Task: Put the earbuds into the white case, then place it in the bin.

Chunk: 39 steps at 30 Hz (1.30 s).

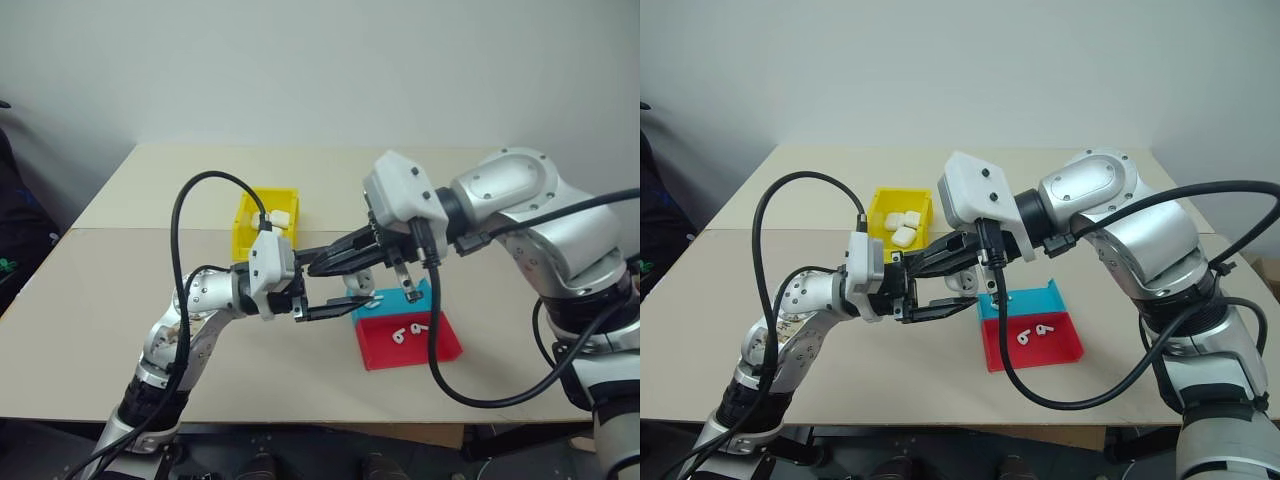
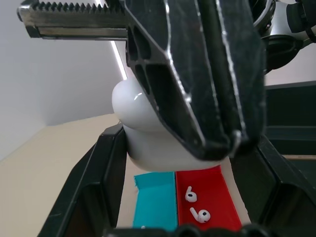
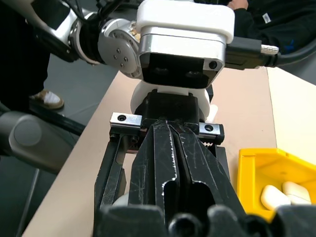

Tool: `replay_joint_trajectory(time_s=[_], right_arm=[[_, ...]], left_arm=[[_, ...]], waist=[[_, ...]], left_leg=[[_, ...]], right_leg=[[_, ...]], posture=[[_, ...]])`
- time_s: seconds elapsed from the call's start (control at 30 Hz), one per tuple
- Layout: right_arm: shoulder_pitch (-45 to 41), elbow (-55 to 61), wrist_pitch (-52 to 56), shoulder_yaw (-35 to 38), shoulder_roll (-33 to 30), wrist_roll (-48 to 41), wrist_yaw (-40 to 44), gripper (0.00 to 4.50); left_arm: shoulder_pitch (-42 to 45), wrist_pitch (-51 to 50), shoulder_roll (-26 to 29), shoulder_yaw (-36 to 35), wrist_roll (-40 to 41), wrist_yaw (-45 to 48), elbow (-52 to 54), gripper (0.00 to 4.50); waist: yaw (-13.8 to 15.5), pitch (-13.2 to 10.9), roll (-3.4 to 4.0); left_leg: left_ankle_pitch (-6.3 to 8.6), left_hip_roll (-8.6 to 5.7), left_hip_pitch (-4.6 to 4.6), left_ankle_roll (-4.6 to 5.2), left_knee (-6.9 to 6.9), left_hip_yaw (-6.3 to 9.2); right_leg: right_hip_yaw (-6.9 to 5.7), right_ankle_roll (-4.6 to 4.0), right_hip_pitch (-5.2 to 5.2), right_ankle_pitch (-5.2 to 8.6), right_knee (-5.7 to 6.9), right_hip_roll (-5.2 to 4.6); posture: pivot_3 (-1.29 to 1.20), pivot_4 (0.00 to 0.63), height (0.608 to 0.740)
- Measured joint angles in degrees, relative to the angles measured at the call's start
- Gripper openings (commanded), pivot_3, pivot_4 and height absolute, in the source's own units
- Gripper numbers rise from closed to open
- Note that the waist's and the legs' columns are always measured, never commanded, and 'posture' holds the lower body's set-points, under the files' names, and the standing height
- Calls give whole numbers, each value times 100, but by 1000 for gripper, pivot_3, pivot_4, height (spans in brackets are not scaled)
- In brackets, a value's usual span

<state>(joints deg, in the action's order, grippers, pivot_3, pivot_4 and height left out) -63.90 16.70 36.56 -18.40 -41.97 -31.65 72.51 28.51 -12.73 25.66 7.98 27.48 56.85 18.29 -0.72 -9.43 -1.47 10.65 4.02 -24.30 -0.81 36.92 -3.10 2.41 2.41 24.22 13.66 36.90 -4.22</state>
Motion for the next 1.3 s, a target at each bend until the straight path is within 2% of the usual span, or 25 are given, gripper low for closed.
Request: replay_joint_trajectory(time_s=[0.37, 0.6, 0.7, 0.8, 0.9, 1.03, 1.13, 1.3], right_arm=[[151, -169, -642, 75, -298, 614, 499, 159], [307, -447, -737, 783, -217, 527, 382, 159], [594, -555, -770, 1306, -70, 355, -1, 159], [915, -590, -529, 1997, 129, 81, -712, 159], [1634, -336, -83, 2623, 299, -164, -1562, 159], [2636, 132, 384, 2752, 339, -339, -2216, 159], [3224, 525, 560, 2784, 249, -347, -2429, 159], [3559, 616, 775, 2750, 0, -291, -2679, 159]], left_arm=[[-50, -8, 47, -8, -45, 10, -31, 2794], [-52, 25, 17, -44, -30, -10, -12, 2794], [-178, 63, -37, -178, -46, -186, 44, 2794], [-154, 103, -269, -358, -250, -825, 103, 2794], [380, 150, -451, -603, -977, -1894, -96, 2794], [1152, -378, -466, -873, -1808, -3186, -511, 2794], [1586, -889, -582, -838, -2505, -4114, -1471, 2794], [1714, -1397, -882, -757, -3012, -4873, -2820, 2794]], waist=[[1, 0, 0], [2, 0, 0], [3, 0, -1], [14, 0, -1], [90, 0, -5], [82, 0, -4], [87, 0, -4], [52, -1, -6]], left_leg=[[0, 0, 2, 0, 0, 0], [0, 0, 2, 0, 0, -1], [0, -1, 1, 0, 1, -2], [0, -1, 3, 0, 1, 2], [-1, -2, 3, -1, 5, 8], [-1, -7, 2, 0, 3, 4], [-1, -7, 3, 0, 3, 9], [-1, -8, 0, 0, 1, 7]], right_leg=[[0, 0, 1, 0, 2, 0], [0, 0, -1, 0, 2, 0], [1, 0, -4, -1, 0, -2], [-1, 0, -7, -1, 2, -2], [-5, 1, -13, -3, 1, -1], [2, 6, -9, -4, -2, -4], [-3, 7, -12, -3, -1, -2], [-1, 8, -6, -5, -3, -2]], posture=[[0, 150, 740], [0, 150, 740], [0, 150, 740], [0, 150, 740], [0, 150, 740], [0, 150, 740], [0, 150, 740], [0, 150, 740]])
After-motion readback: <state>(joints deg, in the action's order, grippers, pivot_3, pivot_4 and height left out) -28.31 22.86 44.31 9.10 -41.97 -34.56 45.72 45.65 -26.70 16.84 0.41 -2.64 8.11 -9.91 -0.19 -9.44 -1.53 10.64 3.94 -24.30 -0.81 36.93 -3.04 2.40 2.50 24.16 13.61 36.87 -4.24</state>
